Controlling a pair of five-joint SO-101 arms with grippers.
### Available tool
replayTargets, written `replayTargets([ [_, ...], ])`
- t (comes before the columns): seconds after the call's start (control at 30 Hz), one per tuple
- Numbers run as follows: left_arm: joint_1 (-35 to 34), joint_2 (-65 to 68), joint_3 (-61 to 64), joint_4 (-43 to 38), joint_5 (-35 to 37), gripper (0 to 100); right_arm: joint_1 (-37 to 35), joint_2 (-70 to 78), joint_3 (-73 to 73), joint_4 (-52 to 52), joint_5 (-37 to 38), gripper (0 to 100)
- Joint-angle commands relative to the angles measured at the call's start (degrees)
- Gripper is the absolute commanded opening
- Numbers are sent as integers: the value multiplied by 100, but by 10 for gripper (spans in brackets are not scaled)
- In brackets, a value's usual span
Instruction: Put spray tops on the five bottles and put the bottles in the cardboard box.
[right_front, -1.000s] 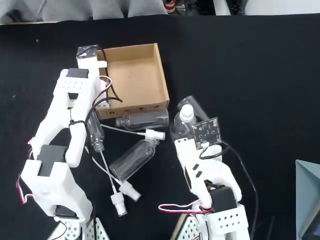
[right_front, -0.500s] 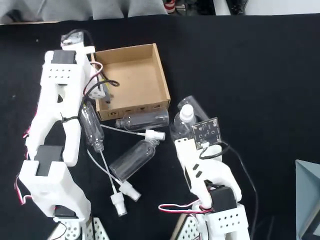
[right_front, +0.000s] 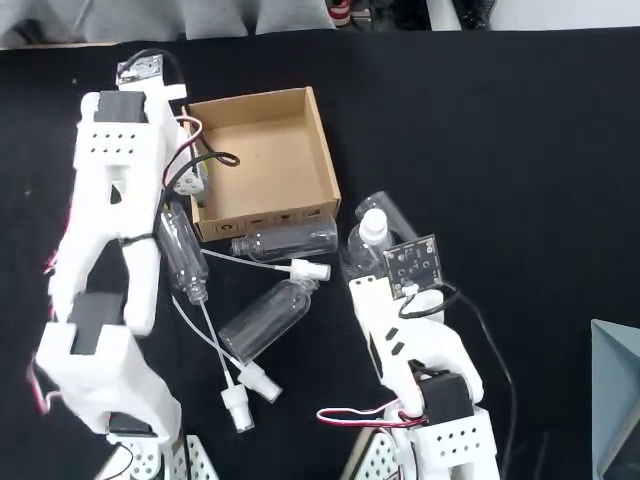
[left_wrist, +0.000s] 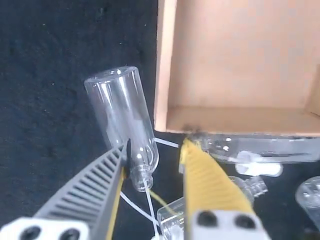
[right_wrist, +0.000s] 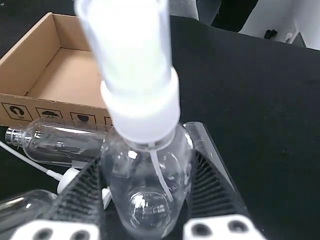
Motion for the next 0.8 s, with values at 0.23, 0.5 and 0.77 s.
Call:
replayTargets([
  [0.23,-92,-2426,1490,-782,-9,143,158,-576,13,18,-35,29],
  [0.5,-92,-3824,3248,-1837,-9,141,158,-576,57,18,-35,29],
  [0.77,-101,-4695,4347,-2382,-396,88,158,-576,66,9,-35,29],
])
